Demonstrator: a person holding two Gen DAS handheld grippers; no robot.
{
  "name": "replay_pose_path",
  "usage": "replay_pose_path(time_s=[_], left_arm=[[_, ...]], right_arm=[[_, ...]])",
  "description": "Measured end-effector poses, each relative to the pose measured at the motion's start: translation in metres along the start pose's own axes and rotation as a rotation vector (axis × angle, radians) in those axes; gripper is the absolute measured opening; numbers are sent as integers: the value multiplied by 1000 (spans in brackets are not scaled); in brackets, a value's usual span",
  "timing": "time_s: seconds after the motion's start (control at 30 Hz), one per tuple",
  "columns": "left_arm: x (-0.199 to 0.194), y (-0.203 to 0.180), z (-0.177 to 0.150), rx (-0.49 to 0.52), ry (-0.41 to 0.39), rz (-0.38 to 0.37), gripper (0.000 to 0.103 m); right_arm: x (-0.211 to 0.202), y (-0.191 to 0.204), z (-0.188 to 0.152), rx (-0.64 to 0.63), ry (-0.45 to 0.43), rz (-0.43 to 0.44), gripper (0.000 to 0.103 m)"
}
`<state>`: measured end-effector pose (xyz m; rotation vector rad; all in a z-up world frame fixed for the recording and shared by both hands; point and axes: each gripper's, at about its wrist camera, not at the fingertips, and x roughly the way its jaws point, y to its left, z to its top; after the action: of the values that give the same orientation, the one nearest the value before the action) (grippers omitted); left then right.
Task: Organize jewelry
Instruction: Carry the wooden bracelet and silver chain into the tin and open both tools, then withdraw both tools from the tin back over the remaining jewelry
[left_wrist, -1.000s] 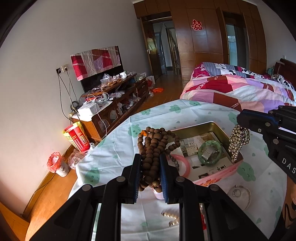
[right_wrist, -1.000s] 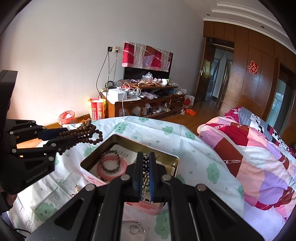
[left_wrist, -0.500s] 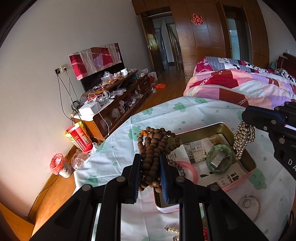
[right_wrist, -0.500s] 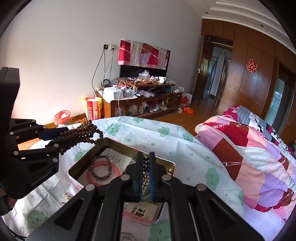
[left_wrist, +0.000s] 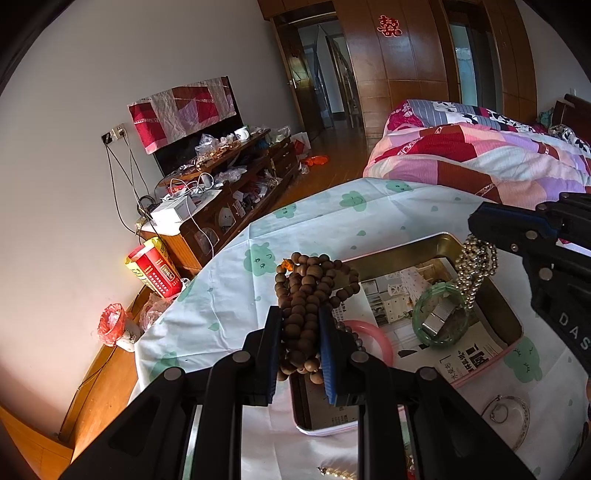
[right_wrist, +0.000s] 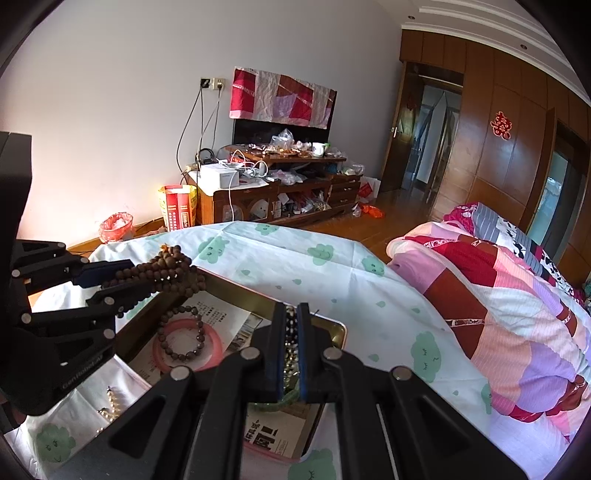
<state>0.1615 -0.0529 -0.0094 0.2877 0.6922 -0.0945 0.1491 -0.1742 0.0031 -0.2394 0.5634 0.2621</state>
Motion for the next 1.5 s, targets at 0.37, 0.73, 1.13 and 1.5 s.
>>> replay_pose_path(time_s=[0.37, 0.73, 1.13, 1.5], left_arm=[[16, -3, 1, 11, 34, -1, 19], [31, -7, -2, 14, 74, 0, 25], [0, 20, -27, -39, 39, 66, 72], [-44, 27, -96, -143, 74, 47, 72]], right_arm=[[15, 0, -7, 4, 30, 4, 7], [35, -1, -17, 1, 97, 3, 7], [18, -2, -36, 9, 119, -33, 43], [-29, 0, -75, 40, 119, -37, 50]])
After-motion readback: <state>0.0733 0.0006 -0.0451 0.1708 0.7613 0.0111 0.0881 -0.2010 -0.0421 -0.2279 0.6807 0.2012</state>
